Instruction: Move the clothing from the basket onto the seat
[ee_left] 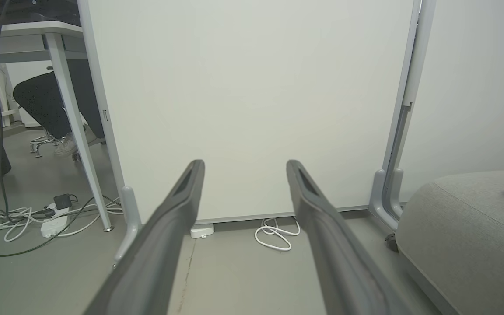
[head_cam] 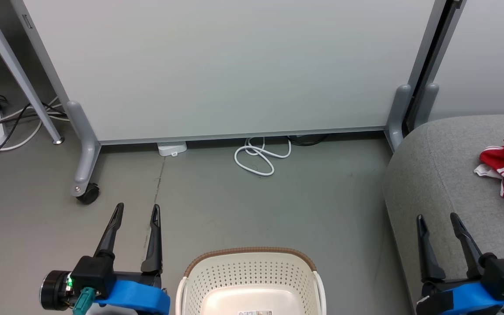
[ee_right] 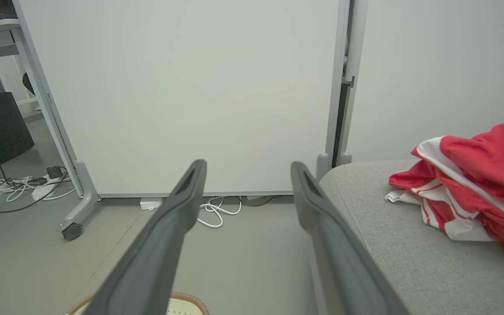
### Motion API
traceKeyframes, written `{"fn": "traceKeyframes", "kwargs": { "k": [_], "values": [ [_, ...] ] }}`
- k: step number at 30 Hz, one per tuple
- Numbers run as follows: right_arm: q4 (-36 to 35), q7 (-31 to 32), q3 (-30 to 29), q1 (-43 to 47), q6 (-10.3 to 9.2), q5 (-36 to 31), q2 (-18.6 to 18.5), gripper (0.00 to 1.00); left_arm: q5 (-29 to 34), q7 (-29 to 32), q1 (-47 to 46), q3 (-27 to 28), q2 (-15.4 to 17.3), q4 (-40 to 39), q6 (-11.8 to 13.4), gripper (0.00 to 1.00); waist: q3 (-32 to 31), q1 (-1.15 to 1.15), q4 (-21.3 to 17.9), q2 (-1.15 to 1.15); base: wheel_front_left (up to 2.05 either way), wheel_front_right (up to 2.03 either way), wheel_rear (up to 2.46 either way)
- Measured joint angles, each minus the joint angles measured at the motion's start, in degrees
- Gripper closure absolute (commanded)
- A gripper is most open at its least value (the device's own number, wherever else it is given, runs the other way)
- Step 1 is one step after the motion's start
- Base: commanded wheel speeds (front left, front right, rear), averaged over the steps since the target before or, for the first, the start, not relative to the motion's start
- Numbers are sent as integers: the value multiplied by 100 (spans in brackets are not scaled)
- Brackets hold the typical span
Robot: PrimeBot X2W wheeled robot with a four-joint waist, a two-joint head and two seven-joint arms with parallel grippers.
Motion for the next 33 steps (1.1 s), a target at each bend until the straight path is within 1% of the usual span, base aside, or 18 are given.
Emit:
{"fn": "traceKeyframes", "kwargs": {
  "k": [2,3,9,21,33],
  "values": [
    [5,0,5,-2,0,8,1,0,23,0,-7,23,-11,10,-3,0,2,0,-1,0,0,0,0],
    [41,0,9,13,0,10,3,100,23,1,6,20,-13,44,-3,100,2,0,-1,0,0,0,0],
    [377,42,2,152,0,76,44,100,-41,69,274,-1,-41,361,-3,100,4,0,-5,0,0,0,0],
    [396,389,-25,124,-1,1418,47,100,-1381,403,270,185,-67,377,-35,100,19,1,-46,0,0,0,0],
    [367,661,-23,46,-1,2628,47,100,-2571,694,176,357,-88,348,-77,100,35,1,-86,0,0,0,0]
  ]
}}
